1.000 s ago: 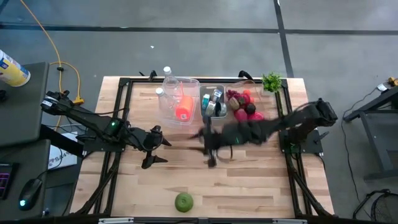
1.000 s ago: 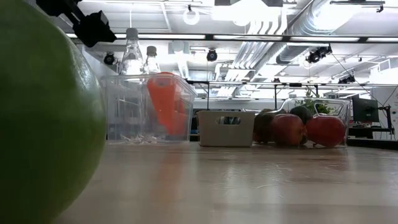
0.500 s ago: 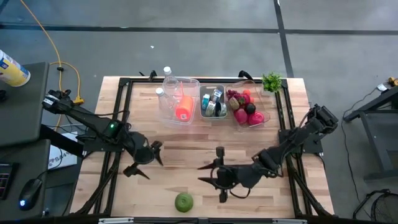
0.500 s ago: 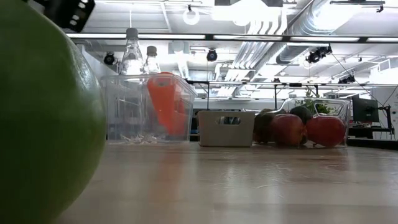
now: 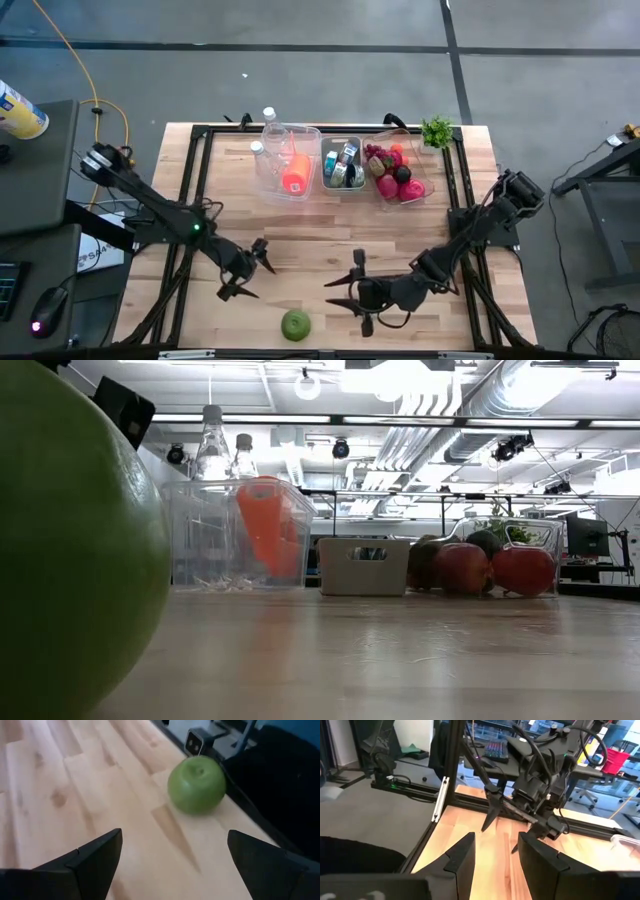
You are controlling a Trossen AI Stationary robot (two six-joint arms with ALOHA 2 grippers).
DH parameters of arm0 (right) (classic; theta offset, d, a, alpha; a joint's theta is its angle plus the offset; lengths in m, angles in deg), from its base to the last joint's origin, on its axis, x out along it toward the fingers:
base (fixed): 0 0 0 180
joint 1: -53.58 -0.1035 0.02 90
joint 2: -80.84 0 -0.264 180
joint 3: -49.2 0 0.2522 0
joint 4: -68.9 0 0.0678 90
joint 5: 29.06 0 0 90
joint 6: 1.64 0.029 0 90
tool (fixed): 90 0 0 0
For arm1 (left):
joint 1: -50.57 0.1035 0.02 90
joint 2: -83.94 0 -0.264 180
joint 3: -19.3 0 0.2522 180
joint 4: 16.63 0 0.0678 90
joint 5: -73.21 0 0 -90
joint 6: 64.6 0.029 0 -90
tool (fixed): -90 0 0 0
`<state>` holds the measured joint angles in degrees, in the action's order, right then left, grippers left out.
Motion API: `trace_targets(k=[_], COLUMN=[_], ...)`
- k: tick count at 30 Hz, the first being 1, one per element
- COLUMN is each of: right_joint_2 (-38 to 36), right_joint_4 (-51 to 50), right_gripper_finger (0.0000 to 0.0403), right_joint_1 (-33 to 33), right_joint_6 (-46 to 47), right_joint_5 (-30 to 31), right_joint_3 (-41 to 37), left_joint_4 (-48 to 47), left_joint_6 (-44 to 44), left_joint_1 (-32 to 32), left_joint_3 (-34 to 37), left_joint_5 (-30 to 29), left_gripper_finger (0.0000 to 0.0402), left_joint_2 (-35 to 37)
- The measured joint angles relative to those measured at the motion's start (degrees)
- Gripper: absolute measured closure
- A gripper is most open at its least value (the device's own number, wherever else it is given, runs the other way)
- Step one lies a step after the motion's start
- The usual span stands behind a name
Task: Pick & Place Food Item
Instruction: Put the green apple into the right transparent bin
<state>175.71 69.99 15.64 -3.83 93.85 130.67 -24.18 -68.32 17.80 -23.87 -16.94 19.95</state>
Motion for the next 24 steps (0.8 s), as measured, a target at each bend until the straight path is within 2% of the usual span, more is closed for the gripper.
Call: trace_targets(k=[5, 11, 13, 19, 21, 24], right_joint_2=[0.0, 0.0, 0.0, 0.0, 0.2, 1.3], right_joint_4=[-0.9, -1.3, -1.3, -1.3, -1.1, -0.6], right_gripper_finger=[0.0266, 0.0266, 0.0266, 0.0266, 0.0266, 0.0266], right_joint_1=[-0.8, -1.5, -1.5, -1.8, -2.2, -3.0], right_joint_6=[0.0, 0.3, 0.6, 2.5, 4.0, 4.5], right_joint_5=[0.0, 0.0, -0.1, -1.7, -1.6, -1.6], right_joint_3=[0.0, 0.0, 0.0, 0.0, 0.0, 0.0], left_joint_4=[12.3, 26.0, 29.7, 33.1, 33.7, 34.5], left_joint_6=[-0.4, 4.4, 7.2, 7.9, 6.0, 0.1], left_joint_1=[-1.8, -2.5, -1.9, 1.4, 2.4, 3.0], left_joint_3=[0.1, 0.1, 0.1, 0.1, 0.1, 0.1], left_joint_5=[0.5, 1.0, 2.4, 14.6, 16.9, 17.3], left_gripper_finger=[0.0051, 0.0051, 0.0051, 0.0051, 0.0051, 0.0051], left_joint_2=[-9.8, -20.7, -22.3, -22.7, -22.7, -22.7])
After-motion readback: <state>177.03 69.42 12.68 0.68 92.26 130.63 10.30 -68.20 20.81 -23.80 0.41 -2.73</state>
